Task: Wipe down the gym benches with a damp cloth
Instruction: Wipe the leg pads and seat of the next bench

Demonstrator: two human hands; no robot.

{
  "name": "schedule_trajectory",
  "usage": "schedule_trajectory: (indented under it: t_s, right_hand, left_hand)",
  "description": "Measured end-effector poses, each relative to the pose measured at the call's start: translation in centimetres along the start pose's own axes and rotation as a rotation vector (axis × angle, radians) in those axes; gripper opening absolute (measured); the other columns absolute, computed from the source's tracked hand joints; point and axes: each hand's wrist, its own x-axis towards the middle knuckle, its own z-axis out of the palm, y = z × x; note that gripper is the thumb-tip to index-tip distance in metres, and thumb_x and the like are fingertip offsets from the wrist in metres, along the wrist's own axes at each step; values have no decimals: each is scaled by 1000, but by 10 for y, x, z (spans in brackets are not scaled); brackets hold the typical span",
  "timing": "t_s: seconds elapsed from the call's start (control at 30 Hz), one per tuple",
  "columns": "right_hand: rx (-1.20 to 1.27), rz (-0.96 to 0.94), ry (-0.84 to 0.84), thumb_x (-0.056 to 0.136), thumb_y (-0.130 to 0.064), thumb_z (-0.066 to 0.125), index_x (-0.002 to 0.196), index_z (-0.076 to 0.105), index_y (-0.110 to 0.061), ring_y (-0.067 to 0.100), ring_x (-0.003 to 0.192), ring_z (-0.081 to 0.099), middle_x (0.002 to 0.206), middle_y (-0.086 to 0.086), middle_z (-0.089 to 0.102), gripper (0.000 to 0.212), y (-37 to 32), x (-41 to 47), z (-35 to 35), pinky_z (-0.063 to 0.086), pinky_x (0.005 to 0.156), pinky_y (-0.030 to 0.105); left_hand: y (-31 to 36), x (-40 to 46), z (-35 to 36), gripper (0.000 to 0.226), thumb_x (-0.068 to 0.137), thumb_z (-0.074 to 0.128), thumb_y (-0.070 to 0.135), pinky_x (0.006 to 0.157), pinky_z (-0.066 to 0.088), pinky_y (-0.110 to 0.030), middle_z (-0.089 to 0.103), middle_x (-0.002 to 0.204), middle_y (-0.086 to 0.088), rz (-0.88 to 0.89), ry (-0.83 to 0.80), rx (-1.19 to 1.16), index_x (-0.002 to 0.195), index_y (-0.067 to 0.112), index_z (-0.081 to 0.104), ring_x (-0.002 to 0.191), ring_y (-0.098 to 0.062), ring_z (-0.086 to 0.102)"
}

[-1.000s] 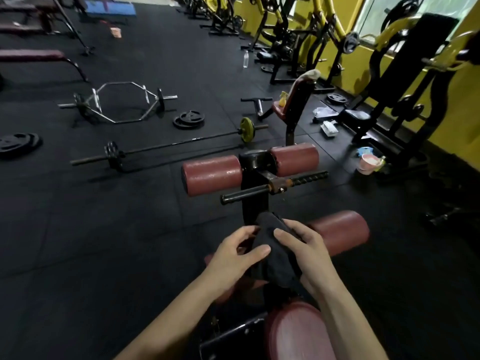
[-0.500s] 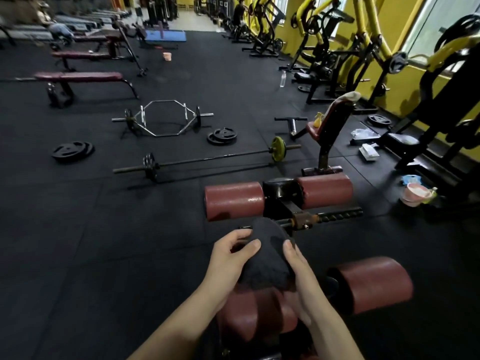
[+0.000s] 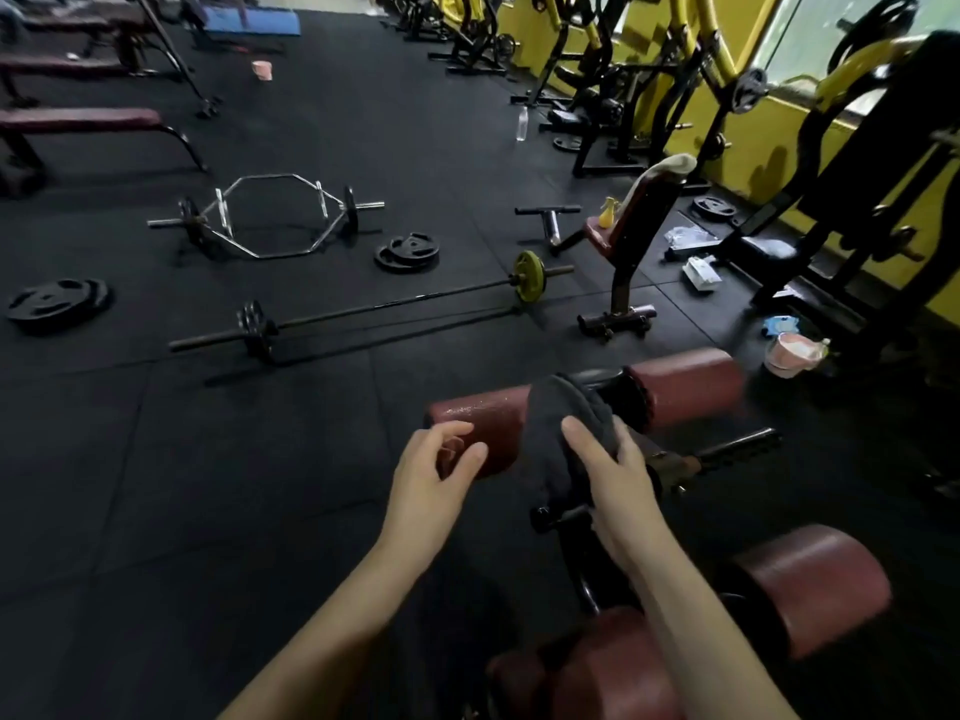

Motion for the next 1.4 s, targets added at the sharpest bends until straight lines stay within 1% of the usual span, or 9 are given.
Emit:
schedule_trajectory:
  t_s: [0.13,0.27,0.4,0.53,0.67,0.9,1.13,1.23,1.4]
  right_hand:
    - [-592,-235,99,93,-34,77,119,64,-30,5,108,66,112,-14,69,30,-2,56,19,51,88,22]
    - [-1084,-344,202,88,-49,77,132,62,-27,24,121,57,129,2,59,52,19,102,38,47,103,36]
    - [-1533,-333,129,84,-84,48,139,58,-31,39,130,50,134,13,57,77,51,110,39,39,113,56]
    - [-1390,-277,45,93,-66,58,142,55,-28,42,129,47,135,17,51,62,56,112,36,43,110,50]
    - [-1426,-462,105,95,-52,57,123,67,-16,39,107,53,115,17,57,47,71,109,62,49,95,52]
    - [-1486,-583,-53,93,-43,59,125,65,-15,34,108,53,117,14,58,43,72,102,78,50,93,48]
    - [-1458,-383,312,90,-32,74,110,70,-5,49,105,54,113,26,58,34,60,129,44,49,93,55]
    - [-1446,-498,178,87,-34,73,105,70,-8,44,102,55,110,22,59,32,72,106,96,49,91,53]
    - [-1404,-602,-56,92,-37,71,123,67,-12,38,110,53,117,17,58,40,74,102,93,49,98,51]
  left_hand:
    - [-50,49,-33,58,90,72,46,111,43,-34,47,136,11,-80,-104,156,141,32,49,129,-5,46]
    - [-76,85,-40,90,89,73,49,120,29,-34,27,163,4,-159,-354,185,161,26,23,149,-15,30]
    - [-95,92,-34,92,87,76,49,120,32,-36,33,161,8,-176,-401,87,161,30,23,146,-10,35]
    - [-110,93,-34,93,87,78,43,122,31,-40,31,162,12,-184,-417,27,161,38,21,146,-6,34]
    - [-121,90,-36,87,89,77,36,122,31,-39,41,158,15,-195,-426,-18,159,43,25,144,0,35]
    - [-124,85,-34,78,94,74,31,121,31,-34,42,155,22,-149,-411,-57,157,43,30,143,6,36]
    - [-124,84,-33,80,95,72,27,122,31,-35,36,160,21,-157,-407,-53,159,40,27,139,12,35]
    - [-122,81,-32,78,96,70,20,121,33,-34,39,158,19,-172,-382,-67,159,38,27,130,22,36]
    - [-119,81,-31,79,95,73,27,119,35,-35,39,157,20,-211,-377,-62,158,44,29,140,5,37]
